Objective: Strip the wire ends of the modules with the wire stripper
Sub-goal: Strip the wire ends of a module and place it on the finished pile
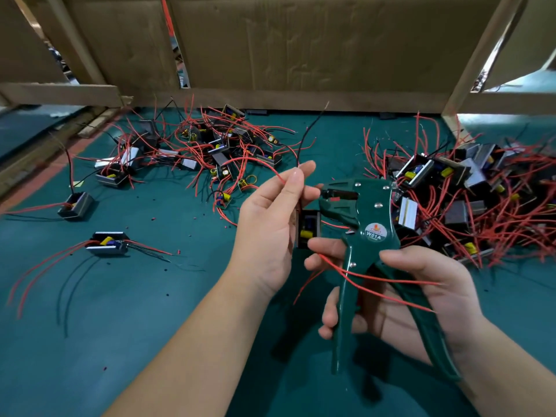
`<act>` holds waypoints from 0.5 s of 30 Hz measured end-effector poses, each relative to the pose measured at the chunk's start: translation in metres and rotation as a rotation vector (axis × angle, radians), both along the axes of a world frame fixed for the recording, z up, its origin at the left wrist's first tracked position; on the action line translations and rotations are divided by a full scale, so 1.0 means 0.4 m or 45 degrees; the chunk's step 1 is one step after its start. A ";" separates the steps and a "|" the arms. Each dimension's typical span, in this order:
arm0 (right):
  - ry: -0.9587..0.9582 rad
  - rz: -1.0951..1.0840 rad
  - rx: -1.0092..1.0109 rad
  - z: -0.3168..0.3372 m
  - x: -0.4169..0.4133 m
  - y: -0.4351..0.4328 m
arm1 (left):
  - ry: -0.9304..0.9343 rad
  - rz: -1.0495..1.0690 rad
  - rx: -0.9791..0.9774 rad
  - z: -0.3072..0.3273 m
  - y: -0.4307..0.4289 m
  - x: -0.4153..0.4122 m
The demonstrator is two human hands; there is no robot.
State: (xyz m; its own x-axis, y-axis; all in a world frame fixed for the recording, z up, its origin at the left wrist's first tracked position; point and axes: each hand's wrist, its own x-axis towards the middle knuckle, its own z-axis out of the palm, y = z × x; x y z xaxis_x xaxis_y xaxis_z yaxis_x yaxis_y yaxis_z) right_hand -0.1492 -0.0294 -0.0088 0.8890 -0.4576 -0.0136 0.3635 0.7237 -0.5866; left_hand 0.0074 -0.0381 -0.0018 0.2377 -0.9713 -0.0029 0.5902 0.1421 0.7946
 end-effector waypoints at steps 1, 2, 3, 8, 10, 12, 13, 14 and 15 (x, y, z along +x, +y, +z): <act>0.079 -0.034 -0.063 -0.004 -0.003 0.000 | 0.010 0.018 0.014 0.000 -0.003 0.004; 0.153 -0.066 -0.103 -0.009 -0.006 0.000 | -0.004 0.049 0.031 0.002 -0.006 0.011; 0.212 -0.098 -0.120 -0.011 -0.008 0.001 | -0.044 0.086 0.057 0.003 -0.010 0.020; 0.249 -0.281 -0.173 -0.008 -0.006 0.000 | -0.297 0.189 0.093 0.022 -0.009 0.062; 0.189 -0.283 -0.160 -0.004 -0.008 -0.004 | -0.385 0.196 0.026 0.025 -0.001 0.063; 0.111 -0.225 -0.157 0.000 -0.015 -0.008 | -0.443 0.164 -0.002 0.021 0.002 0.064; 0.078 -0.192 -0.160 0.003 -0.018 -0.007 | -0.482 0.143 -0.015 0.017 0.002 0.065; 0.045 -0.163 -0.161 0.004 -0.021 -0.005 | -0.503 0.120 -0.028 0.018 0.004 0.064; 0.023 -0.142 -0.172 0.004 -0.023 -0.004 | -0.533 0.113 -0.046 0.016 0.003 0.063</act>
State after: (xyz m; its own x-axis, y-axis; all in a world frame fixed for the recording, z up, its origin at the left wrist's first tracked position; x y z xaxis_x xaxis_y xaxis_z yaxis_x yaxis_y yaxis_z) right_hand -0.1584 -0.0309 -0.0072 0.8330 -0.5519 0.0392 0.4255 0.5937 -0.6830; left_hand 0.0325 -0.0369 0.0047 0.2936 -0.9448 0.1452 0.2020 0.2098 0.9566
